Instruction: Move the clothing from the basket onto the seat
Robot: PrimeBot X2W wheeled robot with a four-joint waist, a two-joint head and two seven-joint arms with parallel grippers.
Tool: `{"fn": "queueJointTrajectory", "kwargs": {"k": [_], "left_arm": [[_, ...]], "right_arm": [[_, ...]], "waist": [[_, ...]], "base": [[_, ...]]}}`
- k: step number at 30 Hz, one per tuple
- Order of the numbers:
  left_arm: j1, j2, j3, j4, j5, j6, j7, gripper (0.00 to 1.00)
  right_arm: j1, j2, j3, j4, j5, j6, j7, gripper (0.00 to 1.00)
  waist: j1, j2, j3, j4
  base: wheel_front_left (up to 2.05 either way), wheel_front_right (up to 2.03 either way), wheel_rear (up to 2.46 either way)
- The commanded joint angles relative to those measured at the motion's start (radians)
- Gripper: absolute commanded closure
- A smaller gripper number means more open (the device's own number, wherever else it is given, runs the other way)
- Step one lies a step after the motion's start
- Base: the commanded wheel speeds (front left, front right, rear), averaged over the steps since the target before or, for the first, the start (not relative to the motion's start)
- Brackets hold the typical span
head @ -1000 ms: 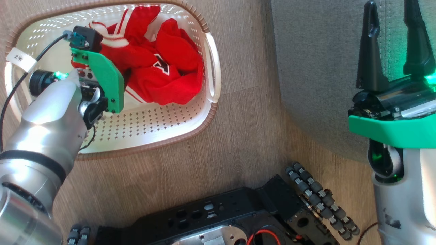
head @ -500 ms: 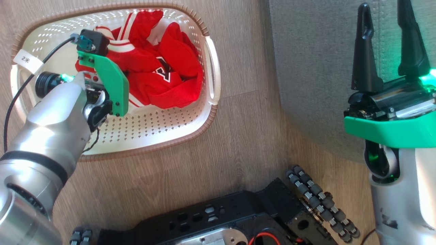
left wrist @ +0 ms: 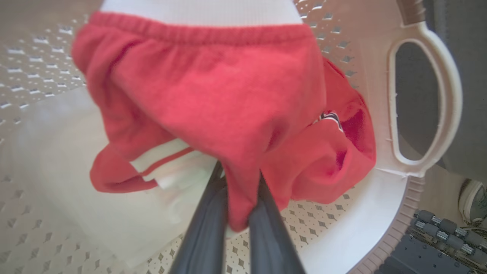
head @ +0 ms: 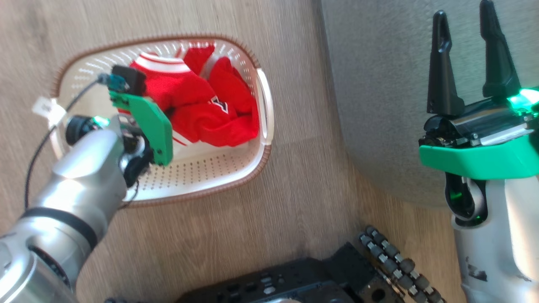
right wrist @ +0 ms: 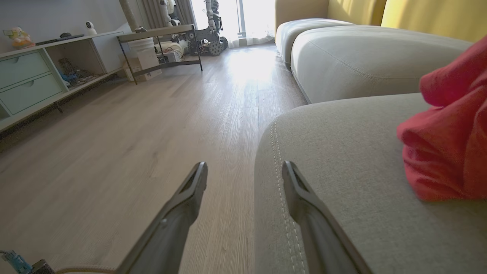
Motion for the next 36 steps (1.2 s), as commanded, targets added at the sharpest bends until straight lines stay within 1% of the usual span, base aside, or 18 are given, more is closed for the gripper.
{"fn": "queueJointTrajectory", "kwargs": {"k": [1, 10, 17, 21, 25, 28, 31, 32, 36], "left_arm": [[0.017, 0.009, 0.012, -0.018, -0.005, -0.006, -0.018, 1.00], [0.076, 0.008, -0.024, -0.066, -0.004, -0.006, -0.128, 1.00], [0.117, 0.004, -0.039, -0.082, 0.012, -0.006, -0.232, 1.00], [0.139, 0.002, -0.043, -0.084, 0.030, -0.006, -0.290, 1.00], [0.157, -0.002, -0.036, -0.085, 0.057, -0.006, -0.319, 1.00], [0.158, 0.001, 0.008, -0.126, 0.092, 0.000, -0.323, 1.00], [0.175, 0.019, 0.078, -0.207, 0.149, 0.017, -0.324, 1.00], [0.175, 0.019, 0.078, -0.207, 0.149, 0.017, -0.324, 1.00], [0.210, 0.046, 0.161, -0.314, 0.222, 0.041, -0.324, 1.00]], "right_arm": [[0.013, -0.004, 0.018, -0.024, 0.009, 0.007, -0.006, 0.00], [0.029, -0.035, 0.023, 0.014, 0.020, 0.007, -0.006, 0.00], [0.061, -0.063, 0.032, 0.051, 0.035, 0.007, -0.006, 0.00], [0.083, -0.077, 0.039, 0.073, 0.048, 0.007, -0.006, 0.00], [0.108, -0.090, 0.048, 0.094, 0.060, 0.007, -0.006, 0.00], [0.125, -0.101, 0.057, 0.105, 0.068, 0.007, -0.006, 0.00], [0.137, -0.110, 0.068, 0.113, 0.076, 0.007, -0.006, 0.00], [0.137, -0.110, 0.068, 0.113, 0.076, 0.007, -0.006, 0.00], [0.156, -0.117, 0.076, 0.125, 0.087, 0.007, -0.005, 0.00]], "waist": [[0.0000, -0.0001, -0.045, 0.008], [0.0000, -0.0001, -0.197, 0.033], [0.0000, -0.0001, -0.326, 0.069], [0.0000, -0.0001, -0.402, 0.091], [0.0000, -0.0001, -0.475, 0.115], [0.0000, -0.0001, -0.522, 0.133], [0.0000, -0.0001, -0.561, 0.148], [0.0000, -0.0001, -0.561, 0.148], [0.0000, -0.0001, -0.606, 0.165]], "base": [[0.00, 0.00, 0.00], [0.00, 0.00, 0.00], [0.00, 0.00, 0.00], [0.00, 0.00, 0.00], [0.00, 0.00, 0.00], [0.00, 0.00, 0.00], [0.00, 0.00, 0.00], [0.00, 0.00, 0.00], [0.00, 0.00, 0.00]]}}
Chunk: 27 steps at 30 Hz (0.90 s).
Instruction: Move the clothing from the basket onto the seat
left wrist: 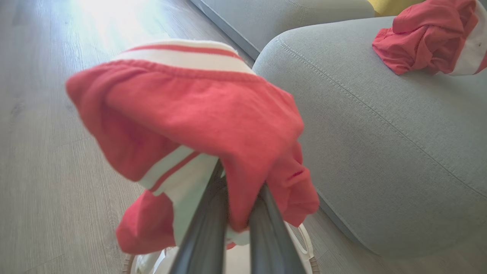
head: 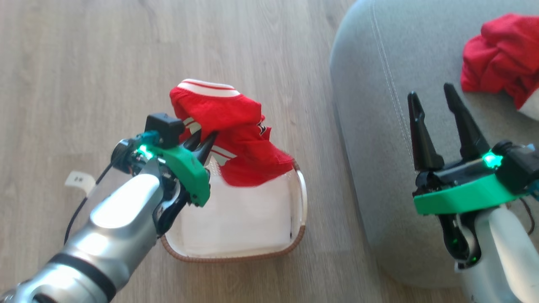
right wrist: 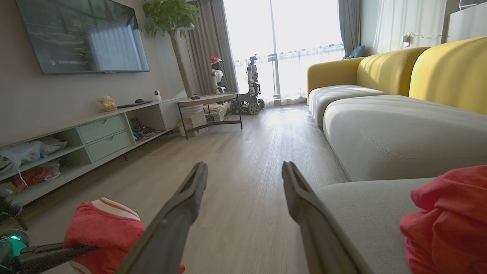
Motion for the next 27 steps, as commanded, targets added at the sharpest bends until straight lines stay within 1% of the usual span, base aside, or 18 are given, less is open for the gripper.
{"fn": "queueJointTrajectory", "kwargs": {"k": [1, 3, 6, 13, 16, 21, 24, 27], "left_arm": [[-0.004, 0.044, 0.053, -0.042, 0.023, 0.009, -0.013, 1.00], [0.019, 0.059, 0.093, -0.109, 0.065, 0.024, -0.014, 1.00], [0.043, 0.078, 0.128, -0.173, 0.090, 0.038, -0.014, 1.00], [0.103, 0.137, 0.193, -0.333, 0.110, 0.064, -0.014, 1.00], [0.114, 0.164, 0.202, -0.396, 0.112, 0.081, -0.010, 1.00], [0.108, 0.202, 0.212, -0.504, 0.122, 0.124, 0.018, 1.00], [0.095, 0.231, 0.210, -0.561, 0.139, 0.150, 0.050, 1.00], [0.087, 0.250, 0.216, -0.619, 0.135, 0.164, 0.076, 1.00]], "right_arm": [[0.011, -0.018, 0.024, -0.023, 0.010, 0.007, -0.005, 0.00], [0.026, -0.020, 0.030, -0.015, 0.017, 0.007, -0.004, 0.00], [0.040, -0.019, 0.041, -0.009, 0.024, 0.007, -0.003, 0.00], [0.074, -0.014, 0.092, 0.002, 0.040, 0.007, -0.003, 0.00], [0.089, -0.016, 0.111, 0.009, 0.046, 0.007, -0.004, 0.00], [0.108, -0.014, 0.124, 0.015, 0.054, 0.007, -0.004, 0.00], [0.117, -0.011, 0.136, 0.020, 0.059, 0.007, -0.004, 0.00], [0.122, -0.010, 0.146, 0.024, 0.063, 0.007, -0.004, 0.00]], "waist": [[0.0001, -0.0001, -0.040, 0.024], [0.0001, -0.0001, -0.070, 0.031], [0.0001, -0.0001, -0.098, 0.031], [0.0001, -0.0001, -0.147, 0.022], [0.0001, -0.0001, -0.159, 0.020], [0.0001, -0.0001, -0.175, 0.021], [0.0001, -0.0001, -0.189, 0.022], [0.0001, -0.0001, -0.199, 0.022]], "base": [[0.00, 0.00, 0.00], [0.00, 0.00, 0.00], [0.00, 0.00, 0.00], [0.00, 0.00, 0.00], [0.00, 0.00, 0.00], [0.00, 0.00, 0.00], [0.00, 0.00, 0.00], [0.00, 0.00, 0.00]]}}
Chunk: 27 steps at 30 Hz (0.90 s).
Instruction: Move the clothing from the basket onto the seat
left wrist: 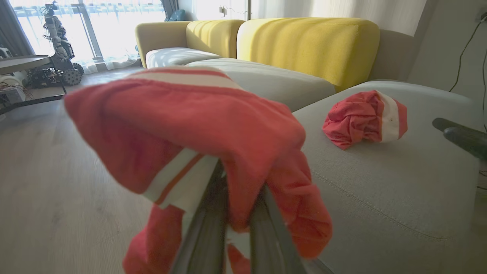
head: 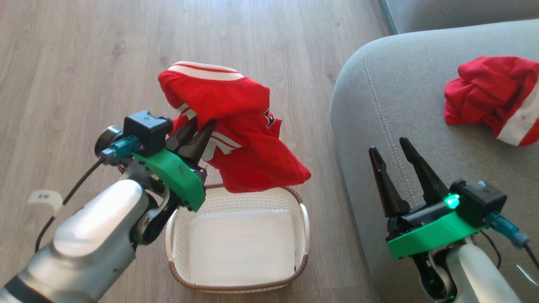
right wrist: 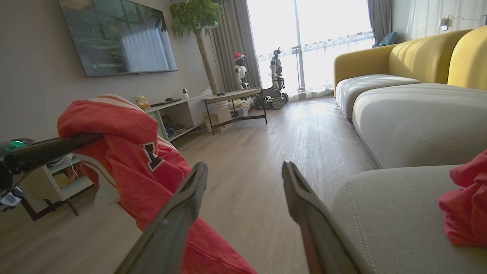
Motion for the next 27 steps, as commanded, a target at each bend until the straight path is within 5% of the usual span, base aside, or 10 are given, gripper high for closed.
{"fn": "queueJointTrajectory", "kwargs": {"k": [1, 13, 27], "left_arm": [[-0.068, 0.044, 0.054, -0.053, 0.000, 0.012, 0.008, 1.00], [-0.068, 0.074, 0.071, -0.144, -0.014, 0.041, 0.031, 1.00], [-0.096, 0.057, 0.052, -0.141, -0.008, 0.026, 0.041, 1.00]], "right_arm": [[-0.002, -0.004, 0.024, -0.029, 0.010, 0.007, -0.004, 0.00], [-0.006, -0.014, 0.099, -0.024, 0.020, 0.007, -0.002, 0.00], [-0.169, -0.018, 0.335, 0.017, 0.027, 0.007, 0.019, 0.00]], "waist": [[0.0001, -0.0001, -0.006, 0.000], [0.0001, -0.0001, -0.009, 0.005], [0.0001, -0.0001, -0.006, 0.029]], "base": [[0.00, 0.00, 0.00], [0.00, 0.00, 0.00], [0.00, 0.00, 0.00]]}}
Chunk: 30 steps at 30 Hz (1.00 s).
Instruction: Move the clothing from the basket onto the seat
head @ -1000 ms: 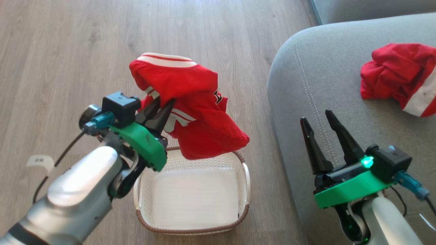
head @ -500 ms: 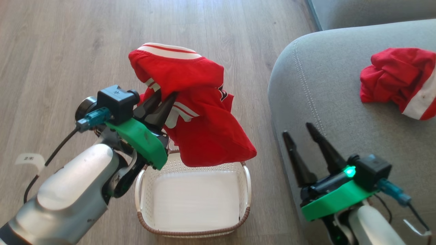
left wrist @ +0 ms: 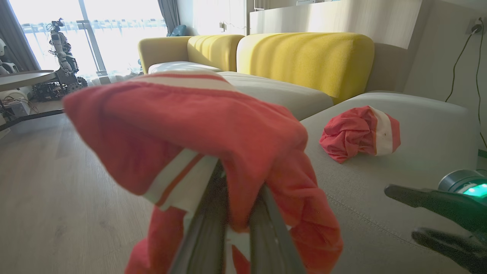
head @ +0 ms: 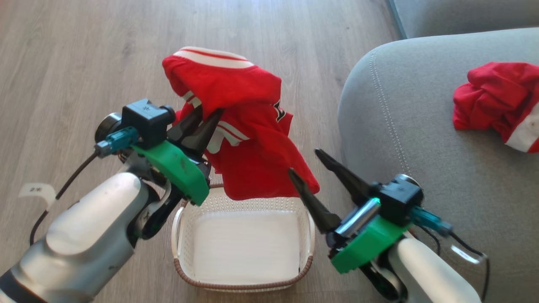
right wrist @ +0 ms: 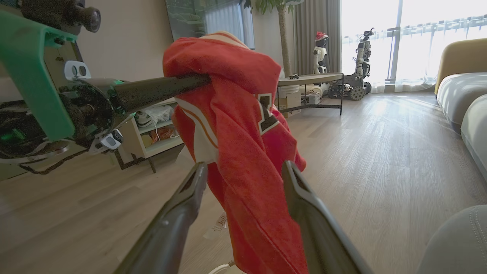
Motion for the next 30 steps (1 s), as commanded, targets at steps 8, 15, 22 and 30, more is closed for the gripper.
{"fn": "queueJointTrajectory", "kwargs": {"k": [8, 15, 22, 30], "left_arm": [[-0.089, -0.003, 0.033, -0.017, 0.009, -0.019, -0.004, 1.00], [-0.102, -0.031, 0.010, -0.005, 0.011, -0.038, -0.002, 1.00], [-0.105, -0.049, -0.004, 0.004, 0.009, -0.049, -0.002, 1.00], [-0.098, -0.056, -0.010, 0.007, 0.003, -0.047, -0.005, 1.00]], "right_arm": [[-0.175, 0.022, 0.099, 0.066, 0.015, 0.007, 0.043, 0.00], [-0.266, 0.041, 0.120, 0.208, 0.020, 0.007, 0.053, 0.00], [-0.326, 0.058, 0.137, 0.353, 0.042, 0.007, 0.043, 0.00], [-0.382, 0.075, 0.158, 0.463, 0.081, 0.007, 0.013, 0.87]], "waist": [[0.0001, -0.0001, 0.009, 0.030], [0.0001, -0.0001, 0.009, 0.064], [0.0001, -0.0001, 0.008, 0.088], [0.0001, -0.0001, 0.003, 0.098]], "base": [[0.00, 0.00, 0.00], [0.00, 0.00, 0.00], [0.00, 0.00, 0.00], [0.00, 0.00, 0.00]]}}
